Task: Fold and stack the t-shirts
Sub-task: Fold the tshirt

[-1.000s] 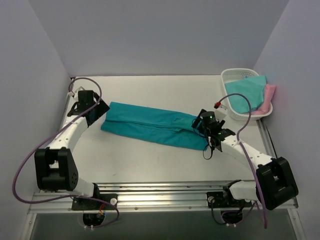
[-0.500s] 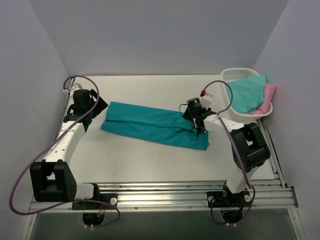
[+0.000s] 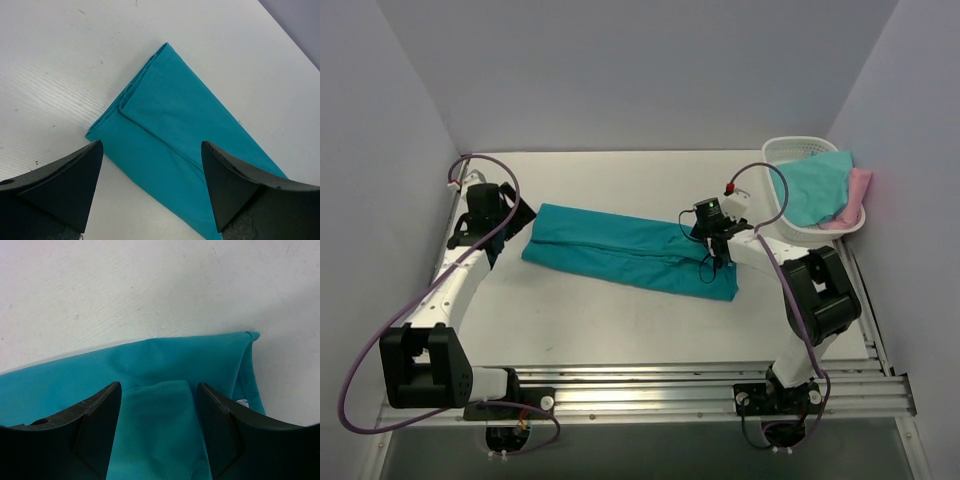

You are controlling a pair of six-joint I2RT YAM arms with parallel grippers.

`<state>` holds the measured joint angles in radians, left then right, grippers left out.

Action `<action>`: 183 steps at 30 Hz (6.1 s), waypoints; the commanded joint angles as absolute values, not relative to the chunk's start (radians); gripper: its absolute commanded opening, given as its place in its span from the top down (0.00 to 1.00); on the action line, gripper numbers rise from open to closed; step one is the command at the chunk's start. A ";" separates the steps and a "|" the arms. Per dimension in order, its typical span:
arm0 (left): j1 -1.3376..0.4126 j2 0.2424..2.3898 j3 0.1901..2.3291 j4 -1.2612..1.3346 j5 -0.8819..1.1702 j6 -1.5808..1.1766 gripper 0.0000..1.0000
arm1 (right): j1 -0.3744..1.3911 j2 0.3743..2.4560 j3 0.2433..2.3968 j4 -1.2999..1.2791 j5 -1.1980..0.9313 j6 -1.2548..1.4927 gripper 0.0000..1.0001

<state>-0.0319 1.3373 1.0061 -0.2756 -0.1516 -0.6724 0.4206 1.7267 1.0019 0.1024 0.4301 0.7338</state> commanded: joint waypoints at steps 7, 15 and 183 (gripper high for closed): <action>-0.044 1.302 1.005 -0.216 -0.136 -0.669 0.12 | 0.422 1.666 0.962 0.083 0.462 0.764 0.43; -0.049 1.298 1.000 -0.219 -0.143 -0.667 0.12 | 0.423 1.723 0.962 0.132 0.413 0.769 0.54; -0.126 0.729 1.091 -0.505 -0.221 -0.535 0.06 | 1.111 2.482 1.813 0.429 -0.212 0.842 0.23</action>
<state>-0.1299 0.7357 1.0302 -0.4740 -0.2134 -0.5587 1.1015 2.4485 1.7771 0.4671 -0.1970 0.8234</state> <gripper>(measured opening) 0.939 0.765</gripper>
